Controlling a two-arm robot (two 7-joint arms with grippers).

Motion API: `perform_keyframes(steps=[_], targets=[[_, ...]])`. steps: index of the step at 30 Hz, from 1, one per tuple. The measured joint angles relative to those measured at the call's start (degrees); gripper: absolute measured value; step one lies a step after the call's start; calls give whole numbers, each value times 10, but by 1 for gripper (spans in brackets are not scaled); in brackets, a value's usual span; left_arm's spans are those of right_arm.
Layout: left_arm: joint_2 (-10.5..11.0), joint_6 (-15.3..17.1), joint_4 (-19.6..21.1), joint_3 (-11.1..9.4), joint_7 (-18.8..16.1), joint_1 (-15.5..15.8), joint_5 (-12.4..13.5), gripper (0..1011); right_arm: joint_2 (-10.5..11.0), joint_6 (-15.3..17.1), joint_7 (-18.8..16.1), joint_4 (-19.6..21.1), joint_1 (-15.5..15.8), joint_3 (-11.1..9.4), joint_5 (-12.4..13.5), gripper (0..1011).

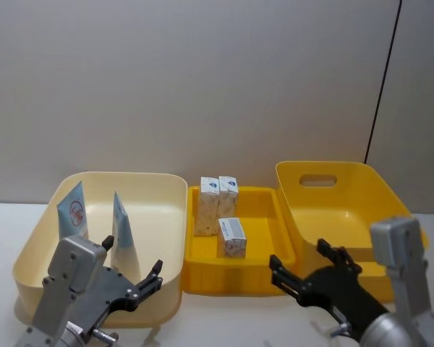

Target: Bimanual collaborative sorting of washing and personal care products

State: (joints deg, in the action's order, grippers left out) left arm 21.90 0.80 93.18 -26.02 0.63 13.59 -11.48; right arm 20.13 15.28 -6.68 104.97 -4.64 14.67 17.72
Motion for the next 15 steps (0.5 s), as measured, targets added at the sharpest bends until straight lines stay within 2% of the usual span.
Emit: perform_keyframes(steps=[2,3,8,15], targets=[[0,0,0,0,0,0,0,1002,0,23,-4,4,-14,3,3,1001],[0,0,0,0,0,0,0,1002,0,47,-7,6,-27,6,6,1001],[0,0,0,0,0,0,0,1002,-4,125,-13,4,-74,18,10,1001],[0,0,0,0,0,0,0,1002,-24,220,-9,-33,-153,48,1,1001]])
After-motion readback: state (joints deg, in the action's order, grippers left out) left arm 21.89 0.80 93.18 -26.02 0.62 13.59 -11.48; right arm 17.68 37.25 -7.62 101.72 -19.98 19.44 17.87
